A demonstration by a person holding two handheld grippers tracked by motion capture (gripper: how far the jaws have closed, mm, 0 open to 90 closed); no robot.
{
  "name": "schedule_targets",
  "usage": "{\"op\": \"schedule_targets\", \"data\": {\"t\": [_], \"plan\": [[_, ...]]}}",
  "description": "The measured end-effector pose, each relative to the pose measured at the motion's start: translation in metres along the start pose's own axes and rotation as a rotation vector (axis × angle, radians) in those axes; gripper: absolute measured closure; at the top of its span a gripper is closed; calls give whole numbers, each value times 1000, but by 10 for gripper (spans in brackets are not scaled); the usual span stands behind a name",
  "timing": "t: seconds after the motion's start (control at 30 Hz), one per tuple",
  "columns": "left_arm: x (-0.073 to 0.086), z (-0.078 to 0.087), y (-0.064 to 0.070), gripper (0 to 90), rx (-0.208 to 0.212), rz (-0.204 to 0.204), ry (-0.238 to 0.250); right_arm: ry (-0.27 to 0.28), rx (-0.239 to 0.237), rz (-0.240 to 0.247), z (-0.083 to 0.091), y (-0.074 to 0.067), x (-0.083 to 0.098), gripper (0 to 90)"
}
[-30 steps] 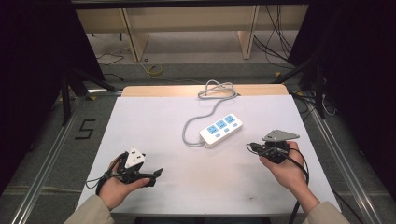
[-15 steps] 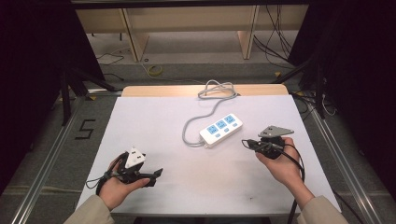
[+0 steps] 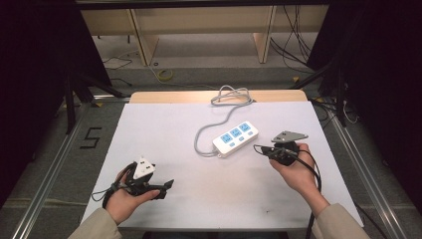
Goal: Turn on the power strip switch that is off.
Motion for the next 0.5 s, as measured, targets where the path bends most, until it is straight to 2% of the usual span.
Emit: {"op": "schedule_targets", "data": {"t": [0.5], "plan": [[0, 0, 1, 161, 0, -5, -2, 0, -4, -3, -9, 2, -9, 900]]}}
Point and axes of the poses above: each handheld gripper's, and its own axes: z roughly backward along the jaws, x roughly out of its underside, y roughly to its right, the point moved 1 cm from there along -z, roughly forward along the jaws, and after that the axes turned 9 degrees about z, right-handed, at the moved point
